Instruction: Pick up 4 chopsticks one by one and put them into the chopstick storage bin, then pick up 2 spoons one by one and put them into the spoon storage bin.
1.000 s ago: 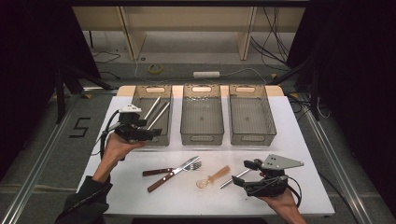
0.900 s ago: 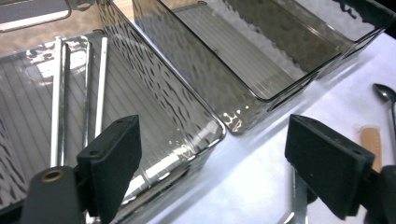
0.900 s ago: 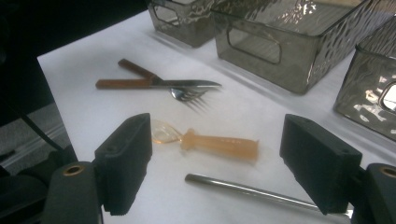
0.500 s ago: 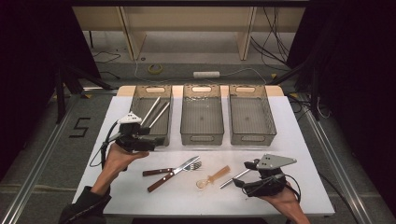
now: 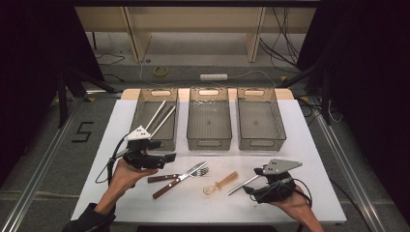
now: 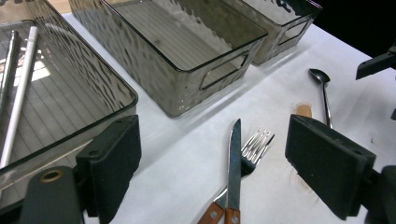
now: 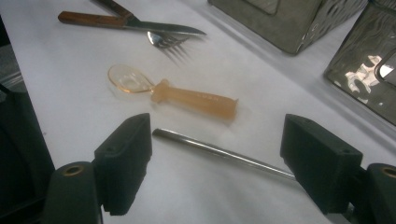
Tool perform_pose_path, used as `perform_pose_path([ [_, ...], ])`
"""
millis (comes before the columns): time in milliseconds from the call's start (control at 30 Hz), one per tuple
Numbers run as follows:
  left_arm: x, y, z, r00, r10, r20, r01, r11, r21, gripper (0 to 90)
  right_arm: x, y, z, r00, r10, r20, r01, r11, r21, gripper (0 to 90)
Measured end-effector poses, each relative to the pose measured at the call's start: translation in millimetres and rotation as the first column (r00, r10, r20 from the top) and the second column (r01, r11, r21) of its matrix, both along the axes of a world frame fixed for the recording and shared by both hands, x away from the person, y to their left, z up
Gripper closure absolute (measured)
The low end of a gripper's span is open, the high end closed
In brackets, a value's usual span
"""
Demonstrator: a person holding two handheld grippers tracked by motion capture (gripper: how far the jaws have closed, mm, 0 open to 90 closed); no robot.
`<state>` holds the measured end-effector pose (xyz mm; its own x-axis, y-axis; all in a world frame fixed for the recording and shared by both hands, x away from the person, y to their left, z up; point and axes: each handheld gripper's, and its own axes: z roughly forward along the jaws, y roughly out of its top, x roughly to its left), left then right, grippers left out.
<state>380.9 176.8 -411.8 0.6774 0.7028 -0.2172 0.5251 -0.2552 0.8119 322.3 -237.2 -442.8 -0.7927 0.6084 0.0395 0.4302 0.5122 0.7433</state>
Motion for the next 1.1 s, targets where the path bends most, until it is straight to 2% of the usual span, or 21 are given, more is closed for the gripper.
perform_pose_path([
  [133, -3.3, -1.0, -3.3, 1.0000, -0.002, -0.007, 0.002, 1.0000, 0.005, 17.9, -0.8, 1.7, -1.1, 0.9999, 0.011, -0.004, -0.011, 1.000, -0.018, 25.9],
  [400, -10.8, -3.3, -3.4, 0.9999, -0.003, 0.015, 0.003, 1.0000, 0.007, 17.7, -0.9, 2.6, -2.0, 0.9993, 0.036, -0.010, -0.037, 0.998, -0.060, 25.9],
  [600, -16.2, -4.9, -4.5, 0.9995, -0.005, 0.031, 0.005, 0.9997, 0.024, 17.7, 7.7, -2.9, -1.3, 0.9970, 0.075, -0.016, -0.077, 0.987, -0.139, 26.6],
  [733, -20.5, -5.3, -6.6, 0.9997, -0.011, 0.023, 0.010, 0.9997, 0.024, 17.7, 16.7, -6.4, 1.8, 0.9961, 0.088, -0.006, -0.088, 0.977, -0.192, 28.0],
  [833, -22.8, -4.7, -7.4, 0.9995, -0.016, 0.026, 0.015, 0.9995, 0.029, 17.7, 21.5, -6.9, 5.5, 0.9956, 0.094, 0.003, -0.090, 0.965, -0.246, 29.0],
  [1000, -26.4, -2.6, -6.9, 0.9994, -0.017, 0.031, 0.016, 0.9994, 0.031, 17.7, 27.9, -5.4, 8.9, 0.9947, 0.100, 0.022, -0.087, 0.936, -0.340, 31.3],
  [1033, -26.9, -2.2, -6.9, 0.9994, -0.017, 0.032, 0.016, 0.9994, 0.032, 17.7, 30.4, -5.1, 8.0, 0.9927, 0.118, 0.026, -0.100, 0.925, -0.368, 32.2],
  [1100, -27.7, -1.4, -6.9, 0.9994, -0.015, 0.032, 0.014, 0.9994, 0.031, 17.7, 32.6, -3.1, 6.2, 0.9913, 0.126, 0.036, -0.101, 0.908, -0.407, 34.0],
])
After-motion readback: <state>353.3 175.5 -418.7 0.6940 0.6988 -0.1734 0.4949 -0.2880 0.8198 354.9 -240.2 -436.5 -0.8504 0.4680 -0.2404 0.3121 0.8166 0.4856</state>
